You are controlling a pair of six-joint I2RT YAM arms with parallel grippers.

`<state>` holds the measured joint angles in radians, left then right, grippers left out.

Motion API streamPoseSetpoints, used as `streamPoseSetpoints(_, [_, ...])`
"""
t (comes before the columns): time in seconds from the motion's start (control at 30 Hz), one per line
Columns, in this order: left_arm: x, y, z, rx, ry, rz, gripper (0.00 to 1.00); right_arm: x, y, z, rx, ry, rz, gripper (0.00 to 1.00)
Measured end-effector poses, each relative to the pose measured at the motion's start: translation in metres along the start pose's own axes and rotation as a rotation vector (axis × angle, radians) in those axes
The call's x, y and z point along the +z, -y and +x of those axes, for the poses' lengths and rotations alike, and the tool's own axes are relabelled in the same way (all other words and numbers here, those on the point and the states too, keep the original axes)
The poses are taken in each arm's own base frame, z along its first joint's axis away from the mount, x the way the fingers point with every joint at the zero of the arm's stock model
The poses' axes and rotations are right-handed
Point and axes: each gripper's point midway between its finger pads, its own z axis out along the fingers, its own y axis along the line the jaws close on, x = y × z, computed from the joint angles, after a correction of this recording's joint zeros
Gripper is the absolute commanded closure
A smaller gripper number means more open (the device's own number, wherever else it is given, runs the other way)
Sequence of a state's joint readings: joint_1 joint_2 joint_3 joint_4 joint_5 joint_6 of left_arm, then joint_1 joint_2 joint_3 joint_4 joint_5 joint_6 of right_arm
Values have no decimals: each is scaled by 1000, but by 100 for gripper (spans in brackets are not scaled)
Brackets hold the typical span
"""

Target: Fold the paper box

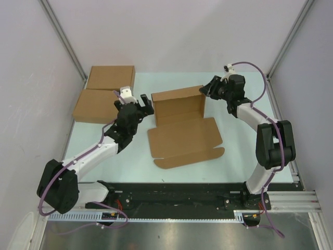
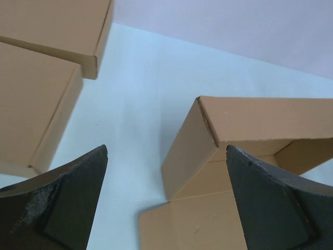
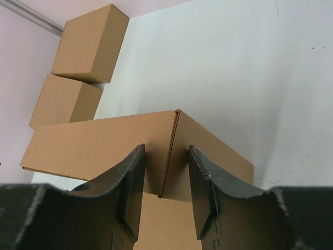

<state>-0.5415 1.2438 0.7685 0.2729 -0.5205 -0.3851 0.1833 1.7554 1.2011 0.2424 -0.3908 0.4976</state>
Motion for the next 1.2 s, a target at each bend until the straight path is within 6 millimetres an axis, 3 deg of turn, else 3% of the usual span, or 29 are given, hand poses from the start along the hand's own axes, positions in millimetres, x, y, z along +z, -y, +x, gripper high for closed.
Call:
streamPoseSetpoints(0.2, [11, 7, 1, -225, -78, 131, 0, -2, -2, 0, -21, 6, 31, 62])
streamPoseSetpoints(0.33, [16, 23, 2, -341, -119, 233, 0, -4, -4, 1, -35, 4, 49, 64])
streamPoseSetpoints(0.47, [23, 40, 14, -405, -191, 308, 1, -5, -5, 3, -43, 7, 55, 64])
streamPoseSetpoints(0.63, [32, 53, 33, -448, -274, 350, 9, -7, -5, 4, -46, 13, 54, 65])
streamPoseSetpoints(0.77, [33, 54, 40, -470, -302, 349, 15, -8, -6, 4, -48, 15, 54, 66])
streamPoseSetpoints(0.9, [37, 49, 34, -502, -284, 340, 17, -8, -6, 3, -52, 16, 53, 66])
streamPoseSetpoints(1.2, [48, 37, 28, -576, -253, 339, 37, -8, -6, 3, -55, 21, 51, 68])
